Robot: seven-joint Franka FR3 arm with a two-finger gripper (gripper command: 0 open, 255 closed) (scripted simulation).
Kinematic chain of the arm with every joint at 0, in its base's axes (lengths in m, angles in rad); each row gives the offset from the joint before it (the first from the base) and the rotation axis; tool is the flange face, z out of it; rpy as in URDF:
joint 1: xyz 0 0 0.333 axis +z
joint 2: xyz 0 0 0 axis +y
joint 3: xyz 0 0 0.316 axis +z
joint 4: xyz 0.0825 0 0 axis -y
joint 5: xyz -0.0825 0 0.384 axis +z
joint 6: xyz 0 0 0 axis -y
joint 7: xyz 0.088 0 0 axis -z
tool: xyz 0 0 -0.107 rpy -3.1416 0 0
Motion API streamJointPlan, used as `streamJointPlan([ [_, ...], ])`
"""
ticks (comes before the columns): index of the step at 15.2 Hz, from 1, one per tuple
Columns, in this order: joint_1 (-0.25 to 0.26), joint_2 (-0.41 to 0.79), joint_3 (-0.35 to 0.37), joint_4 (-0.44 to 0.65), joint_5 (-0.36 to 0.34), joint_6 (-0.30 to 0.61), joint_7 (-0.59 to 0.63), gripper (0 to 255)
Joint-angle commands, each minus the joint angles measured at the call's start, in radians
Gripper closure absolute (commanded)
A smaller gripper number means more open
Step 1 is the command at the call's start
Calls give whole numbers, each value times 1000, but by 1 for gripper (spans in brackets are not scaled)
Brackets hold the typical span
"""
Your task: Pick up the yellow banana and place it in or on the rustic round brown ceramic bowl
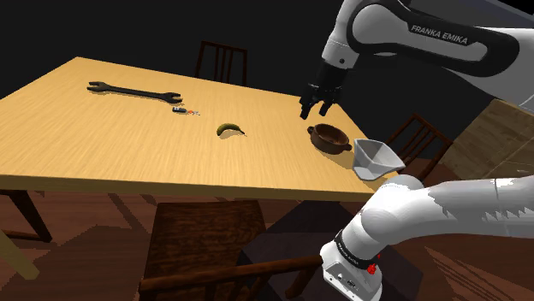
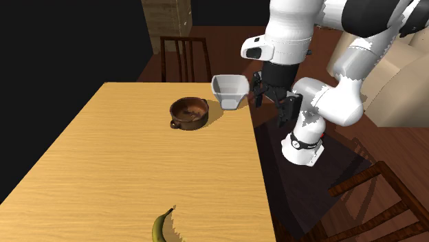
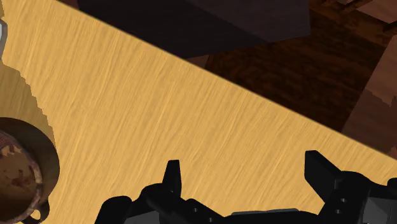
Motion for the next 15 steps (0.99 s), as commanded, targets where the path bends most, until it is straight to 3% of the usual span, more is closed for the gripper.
streamJointPlan([
  [1, 0, 0, 0, 0, 0, 0, 0, 0],
  [8, 24, 176, -60, -35, -49, 258, -175, 0],
  [15, 53, 405, -109, 10, -62, 493, -346, 0],
])
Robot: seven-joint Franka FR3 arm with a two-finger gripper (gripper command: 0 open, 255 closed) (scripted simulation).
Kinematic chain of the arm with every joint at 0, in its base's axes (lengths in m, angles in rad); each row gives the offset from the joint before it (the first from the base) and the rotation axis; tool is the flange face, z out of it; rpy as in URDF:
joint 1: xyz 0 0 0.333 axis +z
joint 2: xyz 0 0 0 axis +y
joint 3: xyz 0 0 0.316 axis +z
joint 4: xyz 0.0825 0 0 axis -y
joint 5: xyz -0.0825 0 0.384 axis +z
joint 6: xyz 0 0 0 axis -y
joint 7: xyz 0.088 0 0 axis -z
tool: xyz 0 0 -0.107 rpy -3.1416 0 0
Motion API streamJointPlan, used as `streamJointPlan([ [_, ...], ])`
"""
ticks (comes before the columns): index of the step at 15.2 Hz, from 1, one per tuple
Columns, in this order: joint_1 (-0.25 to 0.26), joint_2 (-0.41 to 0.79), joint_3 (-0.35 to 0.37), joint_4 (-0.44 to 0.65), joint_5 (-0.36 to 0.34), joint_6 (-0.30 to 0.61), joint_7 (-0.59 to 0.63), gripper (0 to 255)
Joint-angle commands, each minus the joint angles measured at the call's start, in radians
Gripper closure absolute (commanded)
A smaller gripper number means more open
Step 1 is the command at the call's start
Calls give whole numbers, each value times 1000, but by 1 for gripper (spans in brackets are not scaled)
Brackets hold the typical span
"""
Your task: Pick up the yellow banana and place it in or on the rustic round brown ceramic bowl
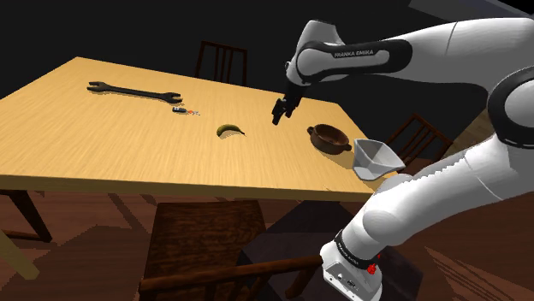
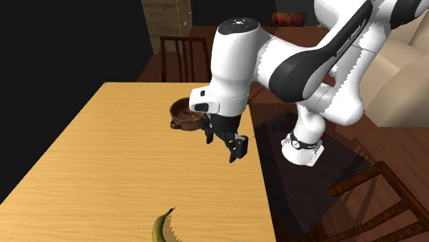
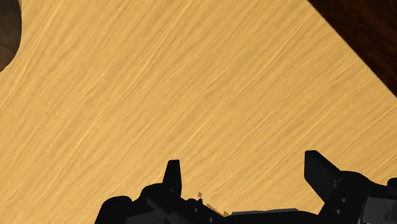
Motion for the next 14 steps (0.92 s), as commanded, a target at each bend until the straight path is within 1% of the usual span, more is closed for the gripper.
streamJointPlan([
  [1, 9, 69, -12, 17, 1, 68, -52, 0],
  [8, 34, 324, -36, 143, 39, 246, -230, 0],
  [14, 35, 544, -22, 302, 91, 347, -380, 0],
])
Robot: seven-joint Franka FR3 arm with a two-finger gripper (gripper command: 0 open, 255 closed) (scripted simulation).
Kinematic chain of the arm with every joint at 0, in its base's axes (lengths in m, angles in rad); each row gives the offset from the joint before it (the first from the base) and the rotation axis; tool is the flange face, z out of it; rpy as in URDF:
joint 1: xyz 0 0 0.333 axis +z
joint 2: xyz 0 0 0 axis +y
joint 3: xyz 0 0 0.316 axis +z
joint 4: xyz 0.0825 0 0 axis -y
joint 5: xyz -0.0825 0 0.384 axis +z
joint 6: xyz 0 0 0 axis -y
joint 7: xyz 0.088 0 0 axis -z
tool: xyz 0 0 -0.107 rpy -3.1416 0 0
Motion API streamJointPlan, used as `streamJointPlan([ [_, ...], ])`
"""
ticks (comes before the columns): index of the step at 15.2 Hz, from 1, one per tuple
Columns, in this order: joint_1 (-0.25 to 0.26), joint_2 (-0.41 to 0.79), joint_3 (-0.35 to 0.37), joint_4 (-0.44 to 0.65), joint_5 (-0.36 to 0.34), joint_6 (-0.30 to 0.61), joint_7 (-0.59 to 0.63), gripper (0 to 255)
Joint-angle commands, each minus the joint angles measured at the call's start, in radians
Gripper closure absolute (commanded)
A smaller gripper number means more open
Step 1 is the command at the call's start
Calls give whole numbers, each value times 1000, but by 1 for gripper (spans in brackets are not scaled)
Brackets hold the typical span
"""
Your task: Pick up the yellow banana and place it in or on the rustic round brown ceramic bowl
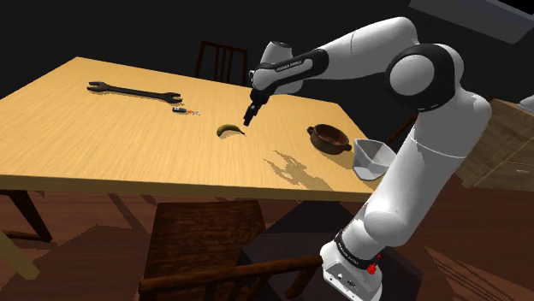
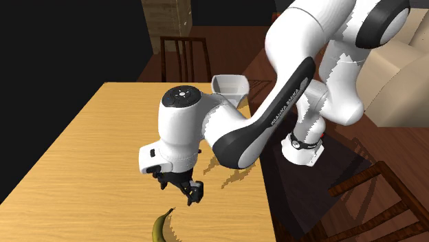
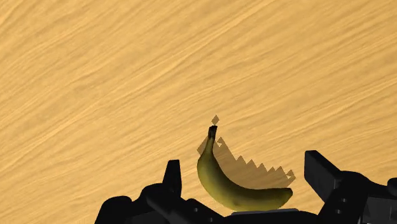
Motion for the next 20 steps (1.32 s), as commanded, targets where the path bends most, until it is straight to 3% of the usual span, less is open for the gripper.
streamJointPlan([
  [1, -3, 78, 9, 56, 17, 37, -52, 0],
  [5, -14, 223, 36, 191, 39, 74, -137, 0],
  [13, -21, 309, 45, 212, 53, 139, -147, 0],
  [20, -21, 309, 45, 212, 53, 139, -147, 0],
])
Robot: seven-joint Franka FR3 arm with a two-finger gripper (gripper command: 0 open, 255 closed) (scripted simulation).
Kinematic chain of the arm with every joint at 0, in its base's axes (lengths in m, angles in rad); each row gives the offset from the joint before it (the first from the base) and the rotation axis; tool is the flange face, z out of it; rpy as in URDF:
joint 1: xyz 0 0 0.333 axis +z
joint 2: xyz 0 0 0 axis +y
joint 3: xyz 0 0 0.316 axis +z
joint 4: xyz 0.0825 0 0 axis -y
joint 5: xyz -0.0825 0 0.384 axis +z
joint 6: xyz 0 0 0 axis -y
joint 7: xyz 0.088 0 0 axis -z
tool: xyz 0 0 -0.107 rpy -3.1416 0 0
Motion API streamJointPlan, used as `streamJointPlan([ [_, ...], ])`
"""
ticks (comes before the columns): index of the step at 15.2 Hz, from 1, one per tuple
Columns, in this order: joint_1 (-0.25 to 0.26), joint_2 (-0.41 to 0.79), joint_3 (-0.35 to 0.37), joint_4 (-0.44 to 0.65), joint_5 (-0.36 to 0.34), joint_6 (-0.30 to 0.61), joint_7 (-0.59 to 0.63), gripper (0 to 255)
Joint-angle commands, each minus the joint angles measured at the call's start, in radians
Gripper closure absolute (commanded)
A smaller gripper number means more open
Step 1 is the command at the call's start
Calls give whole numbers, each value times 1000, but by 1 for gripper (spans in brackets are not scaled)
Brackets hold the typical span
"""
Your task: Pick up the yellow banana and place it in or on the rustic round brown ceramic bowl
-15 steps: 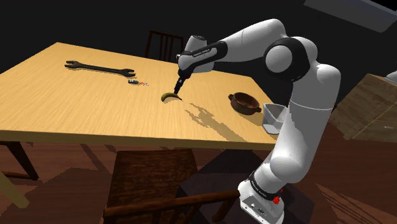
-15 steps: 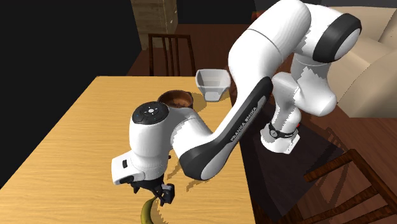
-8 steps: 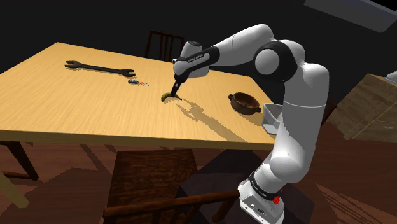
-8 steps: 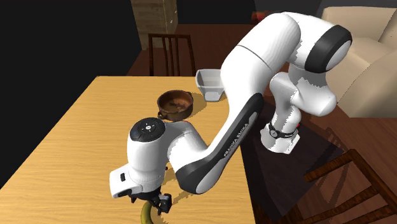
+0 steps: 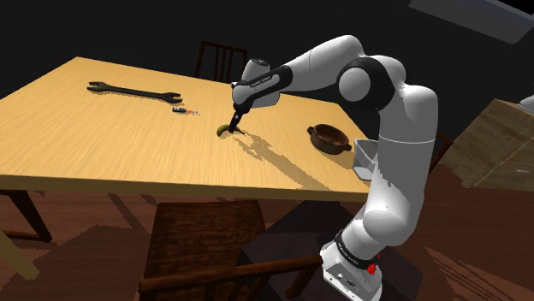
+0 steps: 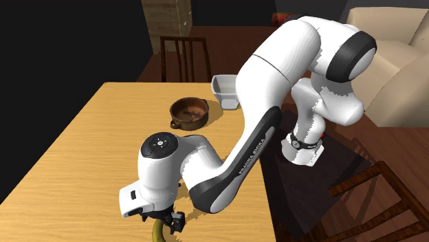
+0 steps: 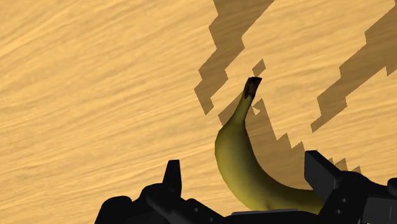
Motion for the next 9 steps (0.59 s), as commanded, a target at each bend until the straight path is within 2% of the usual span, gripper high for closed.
streamJointPlan([
  [1, 0, 0, 0, 0, 0, 0, 0, 0],
  [2, 0, 0, 0, 0, 0, 0, 0, 255],
  [9, 0, 0, 0, 0, 0, 0, 0, 255],
])
